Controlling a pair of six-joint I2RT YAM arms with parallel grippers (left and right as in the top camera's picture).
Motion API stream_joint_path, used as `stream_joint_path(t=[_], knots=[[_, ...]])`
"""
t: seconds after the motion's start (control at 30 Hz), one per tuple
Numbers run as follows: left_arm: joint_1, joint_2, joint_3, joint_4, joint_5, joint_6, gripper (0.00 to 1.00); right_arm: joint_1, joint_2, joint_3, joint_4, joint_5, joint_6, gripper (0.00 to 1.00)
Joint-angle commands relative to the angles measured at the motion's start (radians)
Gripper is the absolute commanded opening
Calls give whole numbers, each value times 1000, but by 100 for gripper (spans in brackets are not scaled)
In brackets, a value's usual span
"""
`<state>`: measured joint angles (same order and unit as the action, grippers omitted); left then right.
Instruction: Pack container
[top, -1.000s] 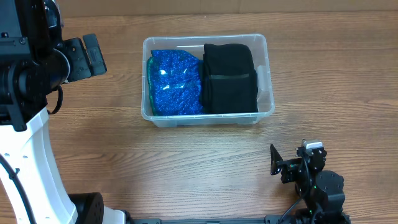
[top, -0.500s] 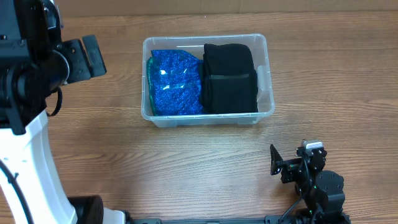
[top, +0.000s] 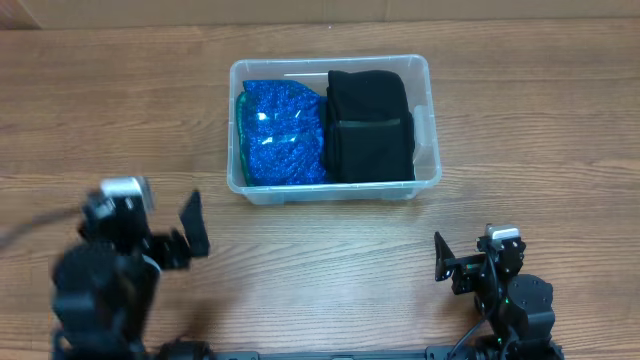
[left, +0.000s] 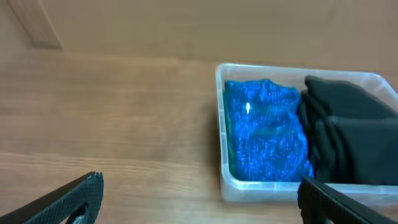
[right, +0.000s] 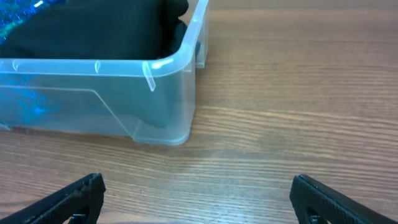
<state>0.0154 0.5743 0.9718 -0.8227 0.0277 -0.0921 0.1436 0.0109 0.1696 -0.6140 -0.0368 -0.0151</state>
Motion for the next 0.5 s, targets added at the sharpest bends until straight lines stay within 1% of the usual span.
stream_joint_path(t=[0.0, 0.1, 0.23, 0.4, 0.47], knots=[[5, -248, -298, 58, 33, 34, 100, -8, -8, -14, 0, -1, -4, 100], [5, -422, -520, 96, 34, 33, 100, -8, -8, -14, 0, -1, -4, 100], [5, -504, -675, 187, 40, 34, 100, -8, -8, -14, 0, -1, -4, 100], [4, -571, -818, 246, 40, 34, 100, -8, -8, -14, 0, -1, -4, 100], [4, -571, -821, 253, 27, 34, 100, -8, -8, -14, 0, -1, -4, 100]])
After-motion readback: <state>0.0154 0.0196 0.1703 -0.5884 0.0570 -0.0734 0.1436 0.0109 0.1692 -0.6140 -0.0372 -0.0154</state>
